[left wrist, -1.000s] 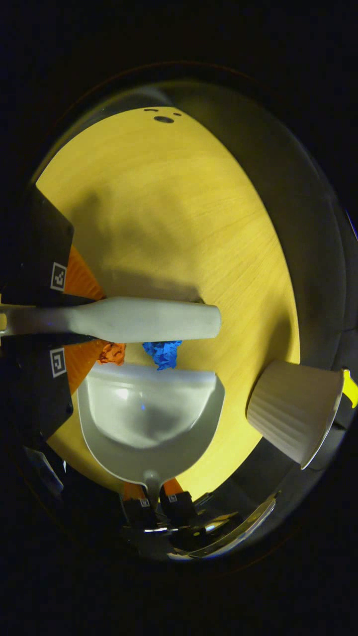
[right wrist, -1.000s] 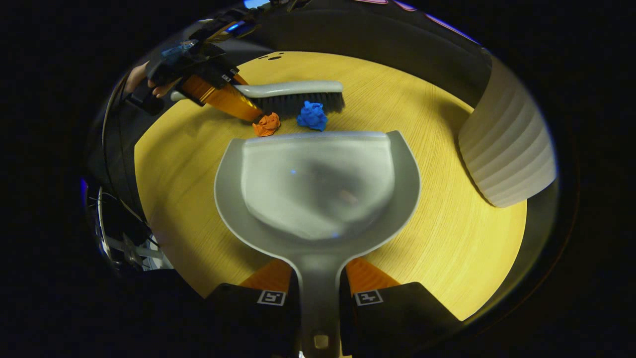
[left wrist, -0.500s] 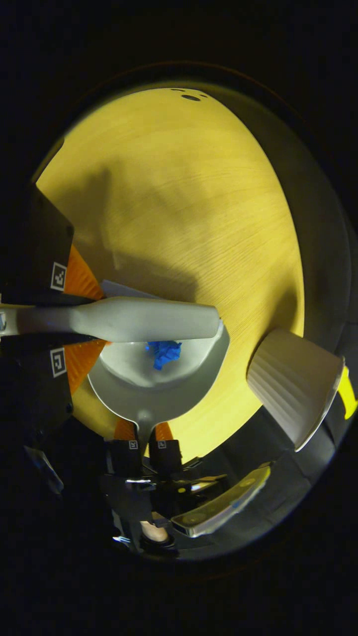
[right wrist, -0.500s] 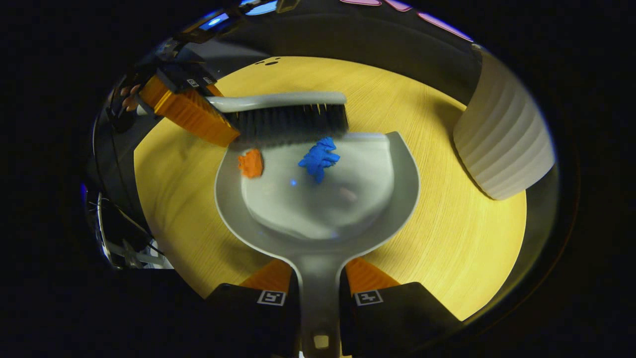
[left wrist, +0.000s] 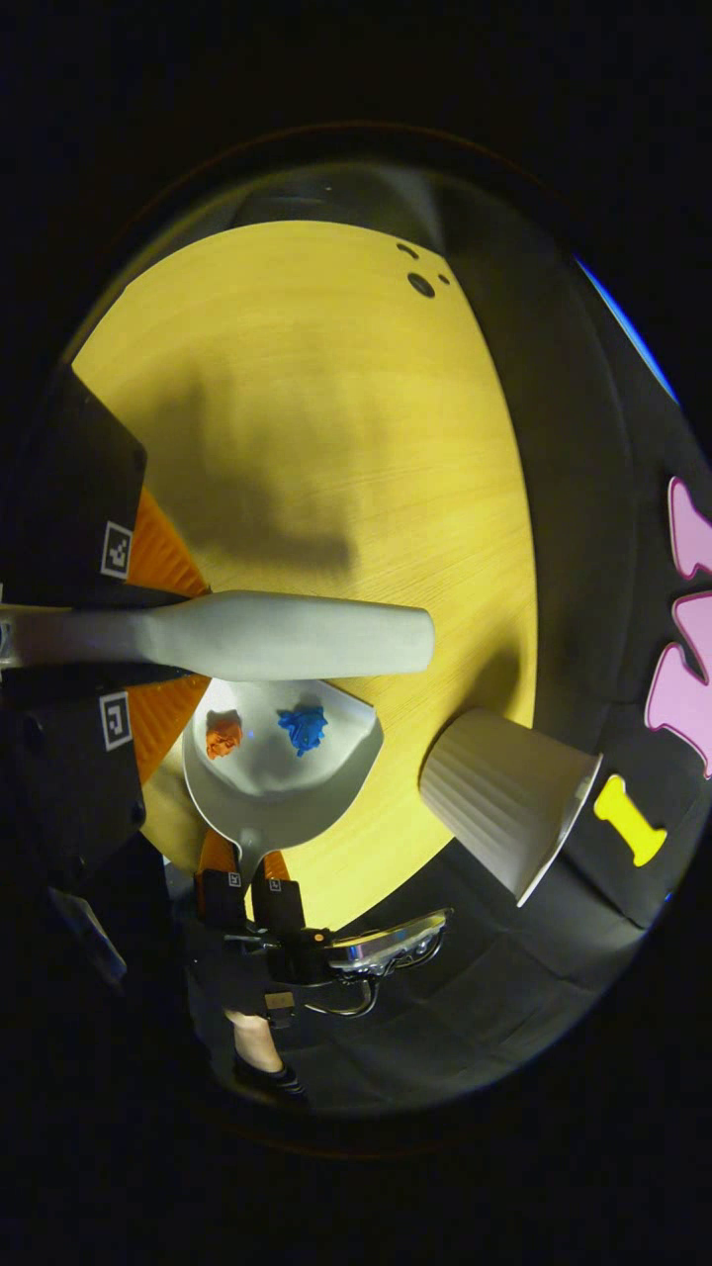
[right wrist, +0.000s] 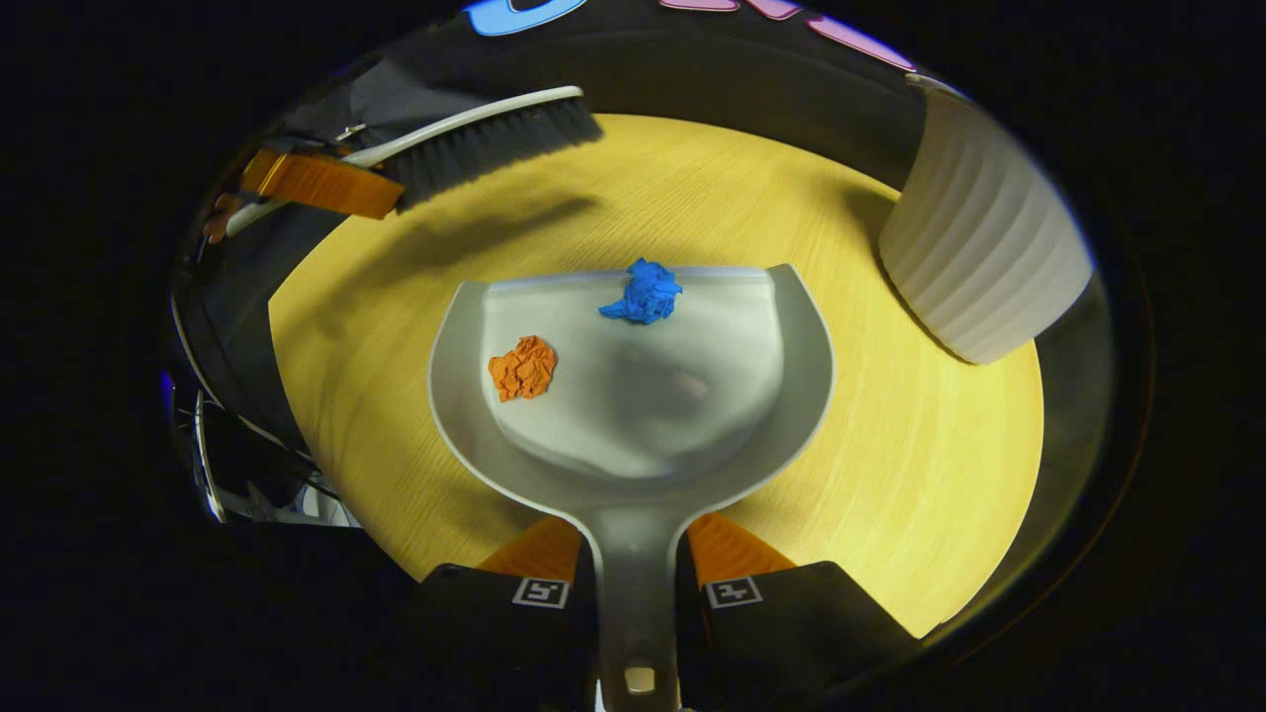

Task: Pick up the small broom and dustpan from the desktop, sweep the trash into the dustpan with the broom, and then empty the trash into the garbage bin.

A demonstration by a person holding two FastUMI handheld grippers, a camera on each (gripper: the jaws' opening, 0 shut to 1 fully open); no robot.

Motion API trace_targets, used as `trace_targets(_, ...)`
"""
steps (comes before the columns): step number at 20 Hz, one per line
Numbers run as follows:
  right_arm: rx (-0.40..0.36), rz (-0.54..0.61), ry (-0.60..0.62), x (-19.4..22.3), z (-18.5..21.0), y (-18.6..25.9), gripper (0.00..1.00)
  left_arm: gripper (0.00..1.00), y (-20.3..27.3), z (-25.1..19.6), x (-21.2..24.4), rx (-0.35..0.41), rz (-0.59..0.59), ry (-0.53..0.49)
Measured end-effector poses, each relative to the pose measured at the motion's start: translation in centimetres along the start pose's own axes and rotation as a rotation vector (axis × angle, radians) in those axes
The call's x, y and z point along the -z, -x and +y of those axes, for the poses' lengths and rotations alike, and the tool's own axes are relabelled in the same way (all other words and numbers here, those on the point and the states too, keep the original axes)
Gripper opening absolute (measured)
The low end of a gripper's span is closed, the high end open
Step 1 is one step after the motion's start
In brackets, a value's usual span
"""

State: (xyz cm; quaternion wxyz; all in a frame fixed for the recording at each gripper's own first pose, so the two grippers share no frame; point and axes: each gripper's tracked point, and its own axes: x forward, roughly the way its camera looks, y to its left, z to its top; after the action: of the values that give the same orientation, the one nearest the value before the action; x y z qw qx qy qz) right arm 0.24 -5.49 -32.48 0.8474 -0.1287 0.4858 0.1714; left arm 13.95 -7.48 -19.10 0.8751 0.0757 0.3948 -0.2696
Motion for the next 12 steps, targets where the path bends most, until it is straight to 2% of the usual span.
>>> trace_targets(2,0.011,-0.018,-0.012,-0.6,-0.2,0.7,0.39,0.27,0.2,0.5,1.3,-0.023,-0.039,0.024)
trace_targets(4,0.027,-0.029,-0.014,-0.8,-0.8,1.3,0.35,0.28,-0.2,1.3,2.9,-0.044,-0.065,0.036)
trace_targets(6,0.049,-0.059,-0.012,-1.5,-1.2,2.4,0.35,0.27,-0.9,1.2,4.3,-0.032,-0.087,0.067)
trace_targets(7,0.063,-0.075,-0.009,-1.6,-1.1,2.4,0.39,0.26,-0.1,1.1,4.3,-0.016,-0.094,0.095)
trace_targets(8,0.078,-0.084,-0.01,-1.7,-1.2,2.8,0.35,0.26,-0.1,0.8,4.7,-0.014,-0.092,0.112)
trace_targets(9,0.091,-0.092,-0.015,-1.9,-1.2,3.0,0.39,0.27,0.0,0.8,5.2,-0.018,-0.089,0.122)
trace_targets(11,0.111,-0.105,-0.037,-1.9,-0.9,3.1,0.35,0.26,0.1,0.8,6.1,-0.019,-0.083,0.129)
trace_targets(12,0.12,-0.115,-0.052,-1.9,-0.7,3.0,0.38,0.27,0.2,0.7,6.3,-0.018,-0.081,0.127)
